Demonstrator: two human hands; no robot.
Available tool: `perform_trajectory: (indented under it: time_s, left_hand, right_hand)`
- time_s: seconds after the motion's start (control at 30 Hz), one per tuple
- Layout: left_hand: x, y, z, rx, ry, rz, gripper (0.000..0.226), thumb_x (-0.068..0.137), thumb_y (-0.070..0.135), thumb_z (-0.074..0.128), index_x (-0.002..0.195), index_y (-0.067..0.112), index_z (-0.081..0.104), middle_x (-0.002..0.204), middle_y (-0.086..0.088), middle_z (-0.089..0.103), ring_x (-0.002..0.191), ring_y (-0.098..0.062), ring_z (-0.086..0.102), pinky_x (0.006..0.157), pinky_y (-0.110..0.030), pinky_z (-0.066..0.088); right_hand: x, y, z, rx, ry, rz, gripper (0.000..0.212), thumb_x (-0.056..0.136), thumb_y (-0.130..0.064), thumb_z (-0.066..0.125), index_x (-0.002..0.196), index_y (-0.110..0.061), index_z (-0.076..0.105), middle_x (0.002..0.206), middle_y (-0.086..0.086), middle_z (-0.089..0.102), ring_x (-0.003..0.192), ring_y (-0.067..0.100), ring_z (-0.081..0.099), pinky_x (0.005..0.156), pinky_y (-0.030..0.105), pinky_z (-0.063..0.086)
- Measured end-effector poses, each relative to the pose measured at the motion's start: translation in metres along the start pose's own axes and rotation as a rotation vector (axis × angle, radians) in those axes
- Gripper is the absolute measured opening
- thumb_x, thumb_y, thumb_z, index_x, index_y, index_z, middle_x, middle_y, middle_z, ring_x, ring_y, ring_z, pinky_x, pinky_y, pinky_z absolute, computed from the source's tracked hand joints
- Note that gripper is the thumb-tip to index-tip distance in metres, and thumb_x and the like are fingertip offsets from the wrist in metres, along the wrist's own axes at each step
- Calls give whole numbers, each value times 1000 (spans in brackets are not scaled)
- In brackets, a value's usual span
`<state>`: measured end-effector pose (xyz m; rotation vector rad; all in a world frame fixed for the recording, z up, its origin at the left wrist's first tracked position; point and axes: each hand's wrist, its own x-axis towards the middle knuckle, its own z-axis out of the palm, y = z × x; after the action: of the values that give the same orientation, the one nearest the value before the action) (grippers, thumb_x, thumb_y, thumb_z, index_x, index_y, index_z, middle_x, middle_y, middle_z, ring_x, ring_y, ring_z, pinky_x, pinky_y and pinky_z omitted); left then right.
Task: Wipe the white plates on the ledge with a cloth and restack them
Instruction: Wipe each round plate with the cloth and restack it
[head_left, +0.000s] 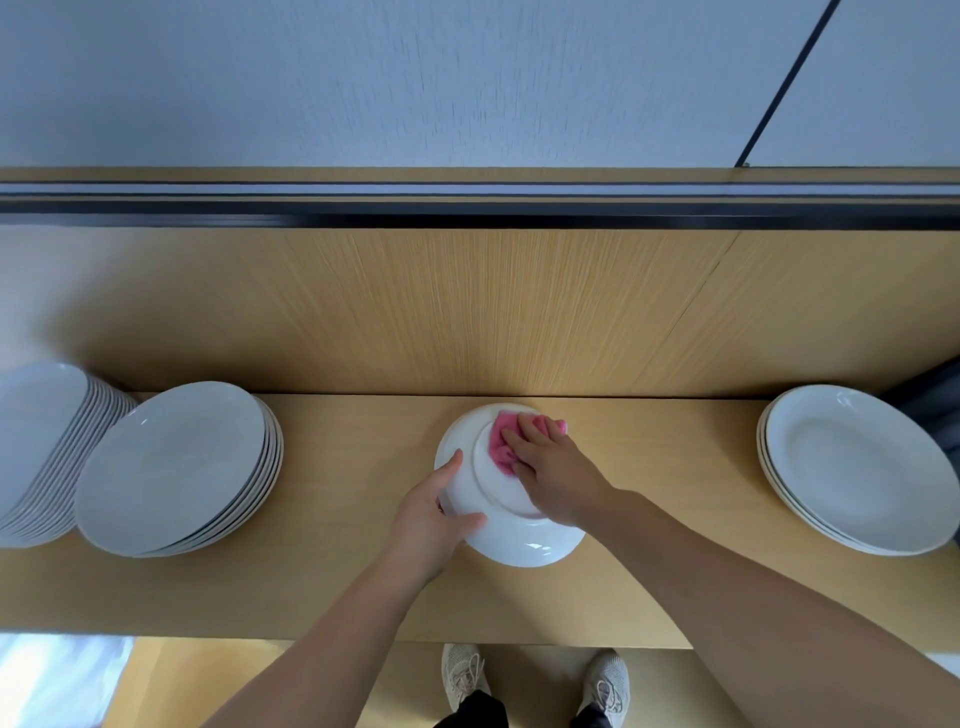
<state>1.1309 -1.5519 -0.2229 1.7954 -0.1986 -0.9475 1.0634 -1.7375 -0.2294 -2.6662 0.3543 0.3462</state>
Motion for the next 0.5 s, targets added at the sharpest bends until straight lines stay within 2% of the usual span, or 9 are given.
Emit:
perform_trajectory:
  time_s: [0.13,0.27,0.37,0.43,0.5]
  left_hand:
    - [1,0,1,-6,3,-1,81,77,-3,75,144,25,41,138,-6,50,123,-26,51,99,-44,49]
    - [3,-2,2,5,18,9,82,75,-3,76,143,29,43,137,-7,53,123,-27,53,99,-43,49]
    - [3,-2,2,-4,29,6,82,75,-3,76,142,31,44,135,-8,55,121,-28,54,97,-42,51]
    - [4,0,1,-14,23,10,81,75,-5,75,142,28,44,135,-6,54,119,-24,55,97,-40,51]
    - [5,0,1,-19,17,17,81,75,-6,75,143,26,43,135,-5,53,119,-23,55,97,-40,51]
  right_hand:
    - [-2,2,4,60,-58,-78,52,106,-25,30,155,-21,13,163,4,2,149,31,-10,120,36,-10]
    - [-8,5,9,103,-69,-184,59,98,-43,17,153,-22,20,162,0,5,149,26,-11,119,33,-13]
    - [-19,8,10,118,-57,-250,49,105,-32,28,152,-22,25,162,-2,6,149,20,-10,113,21,-19]
    - [-28,12,8,135,-67,-285,46,106,-24,33,151,-22,26,161,-5,6,149,15,-10,113,18,-17]
    - [-36,20,7,152,-90,-303,46,105,-25,34,151,-22,29,158,-10,6,148,10,-10,114,16,-14]
